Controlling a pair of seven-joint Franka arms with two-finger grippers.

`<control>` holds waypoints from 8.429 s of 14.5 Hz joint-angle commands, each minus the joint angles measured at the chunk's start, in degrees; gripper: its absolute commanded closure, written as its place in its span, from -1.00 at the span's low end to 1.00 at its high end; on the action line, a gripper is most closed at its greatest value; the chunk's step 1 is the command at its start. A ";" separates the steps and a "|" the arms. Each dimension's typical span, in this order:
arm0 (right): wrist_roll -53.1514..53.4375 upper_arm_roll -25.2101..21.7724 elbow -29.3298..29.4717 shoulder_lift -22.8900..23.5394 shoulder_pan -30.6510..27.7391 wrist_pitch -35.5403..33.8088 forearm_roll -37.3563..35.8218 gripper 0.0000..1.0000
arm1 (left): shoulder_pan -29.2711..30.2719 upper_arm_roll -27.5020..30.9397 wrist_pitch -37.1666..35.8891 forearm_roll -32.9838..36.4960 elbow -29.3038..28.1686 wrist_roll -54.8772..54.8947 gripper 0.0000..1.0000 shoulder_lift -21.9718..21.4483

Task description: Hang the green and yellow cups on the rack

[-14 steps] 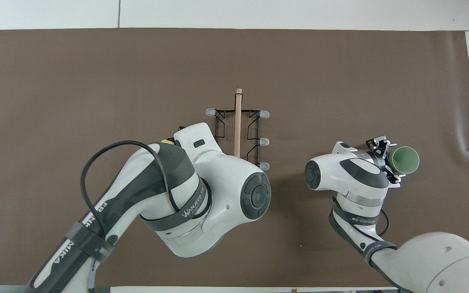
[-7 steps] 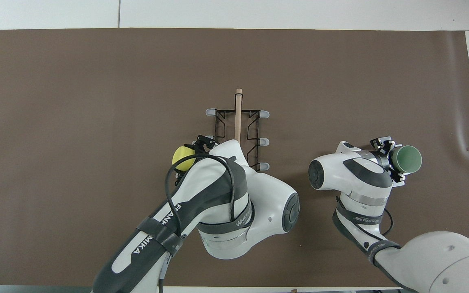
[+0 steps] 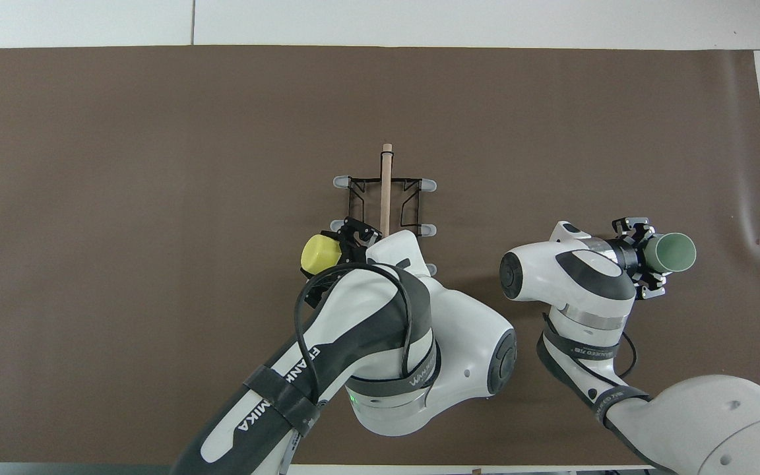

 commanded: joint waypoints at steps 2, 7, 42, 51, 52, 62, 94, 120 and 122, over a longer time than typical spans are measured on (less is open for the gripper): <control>0.69 0.27 2.37 -1.97 -2.90 -0.53 -1.04 1.00 | -0.51 0.67 1.00 -1.53 0.28 -0.06 -1.00 -0.98; -1.32 0.36 2.90 -7.67 -11.86 6.31 -1.04 1.00 | 2.99 0.67 0.30 -6.53 -0.34 6.85 -1.00 -8.88; -40.23 3.70 2.92 -20.78 -8.99 9.93 153.08 1.00 | 53.54 0.68 -5.49 -47.33 9.24 127.73 -1.00 -15.92; -72.59 3.70 -8.95 -19.73 -2.22 11.95 178.15 1.00 | 52.75 0.50 -7.35 -47.76 8.45 128.79 -1.00 -16.89; -75.92 3.70 -9.31 -19.29 -2.13 12.04 178.70 1.00 | 52.75 0.50 -6.56 -47.77 7.75 128.44 -1.00 -17.07; -84.03 3.70 -10.80 -16.21 0.42 13.53 183.09 1.00 | 53.19 0.67 -2.51 -47.50 5.99 128.17 -1.00 -17.68; -88.81 3.44 -15.65 -13.13 -18.10 -4.03 169.24 -1.00 | 53.54 0.67 -0.40 -46.18 5.20 125.44 -1.00 -17.95; 14.91 4.23 38.14 -14.72 -21.63 -19.85 75.09 -1.00 | 53.54 0.67 -0.40 -46.18 5.20 125.44 -1.00 -17.95; 19.82 3.27 39.72 -14.89 -20.59 -23.27 72.20 -1.00 | 53.54 0.67 -0.40 -46.18 5.20 125.44 -1.00 -17.95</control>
